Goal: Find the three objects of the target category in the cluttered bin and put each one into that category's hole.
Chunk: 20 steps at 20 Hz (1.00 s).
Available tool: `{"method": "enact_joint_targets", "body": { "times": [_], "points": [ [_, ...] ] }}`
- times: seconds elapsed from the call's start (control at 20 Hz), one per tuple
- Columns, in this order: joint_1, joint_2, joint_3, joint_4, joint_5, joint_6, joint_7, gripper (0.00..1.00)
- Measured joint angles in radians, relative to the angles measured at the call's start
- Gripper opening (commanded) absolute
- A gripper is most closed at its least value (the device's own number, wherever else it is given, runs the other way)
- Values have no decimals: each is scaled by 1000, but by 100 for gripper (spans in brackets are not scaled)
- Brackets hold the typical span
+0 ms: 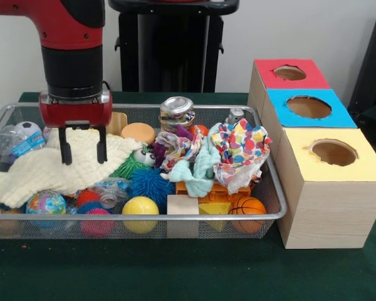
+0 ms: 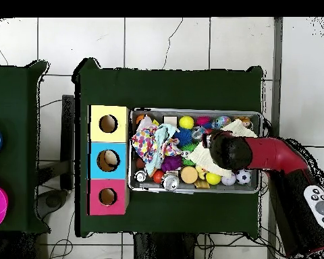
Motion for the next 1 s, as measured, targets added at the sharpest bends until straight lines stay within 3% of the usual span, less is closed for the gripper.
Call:
{"method": "enact_joint_targets", "body": {
  "times": [0.15,0.2,0.4,0.65,1.0],
  "points": [
    [-27,-12,55,0,2,57,-22,100],
    [-52,-16,106,1,2,97,-56,100],
    [-80,-15,165,3,1,138,-120,100],
    [-103,4,239,3,-3,221,-319,100],
    [-93,52,275,2,-13,261,-528,100]
  ]
}}
